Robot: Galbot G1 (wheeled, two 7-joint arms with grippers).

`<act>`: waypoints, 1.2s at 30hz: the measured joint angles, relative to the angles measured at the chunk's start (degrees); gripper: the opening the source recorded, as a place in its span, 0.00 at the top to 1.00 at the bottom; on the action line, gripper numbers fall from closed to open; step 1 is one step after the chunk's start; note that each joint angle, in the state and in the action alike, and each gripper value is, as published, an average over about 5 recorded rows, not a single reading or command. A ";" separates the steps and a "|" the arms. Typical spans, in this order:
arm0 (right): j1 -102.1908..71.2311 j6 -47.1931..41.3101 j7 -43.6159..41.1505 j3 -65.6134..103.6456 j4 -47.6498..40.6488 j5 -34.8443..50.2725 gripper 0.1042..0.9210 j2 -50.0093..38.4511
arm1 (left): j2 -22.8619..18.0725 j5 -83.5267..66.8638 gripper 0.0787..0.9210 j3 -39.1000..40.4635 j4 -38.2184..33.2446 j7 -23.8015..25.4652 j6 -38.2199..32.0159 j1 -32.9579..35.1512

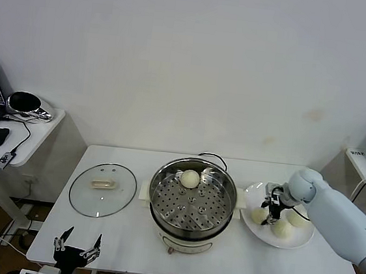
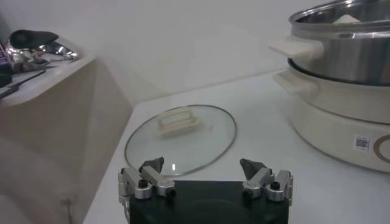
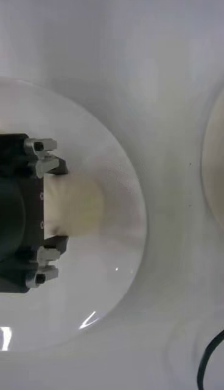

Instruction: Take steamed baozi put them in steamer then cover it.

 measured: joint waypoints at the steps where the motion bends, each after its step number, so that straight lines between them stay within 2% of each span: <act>1: 0.78 -0.27 -0.23 -0.53 0.58 0.78 0.38 -0.51 | -0.02 0.02 0.12 0.06 0.02 -0.02 0.00 -0.14; 10: 13.57 -3.94 -3.53 -9.26 8.46 11.23 0.38 -5.56 | 0.08 0.85 0.12 0.30 -0.37 -0.42 0.23 -1.05; 17: 28.96 -8.25 -5.58 -20.99 14.19 22.04 0.38 -5.28 | 0.26 0.59 0.12 -0.23 -1.13 -0.46 0.70 -1.55; 27: 42.21 -14.60 -5.48 -32.91 17.08 34.07 0.38 2.94 | 0.46 -0.14 0.12 -1.08 -2.71 -0.46 1.46 -1.83; 36: 43.11 -18.78 -2.68 -37.27 14.01 38.95 0.38 14.68 | 0.51 -1.40 0.12 -2.28 -4.79 -0.38 2.23 -1.92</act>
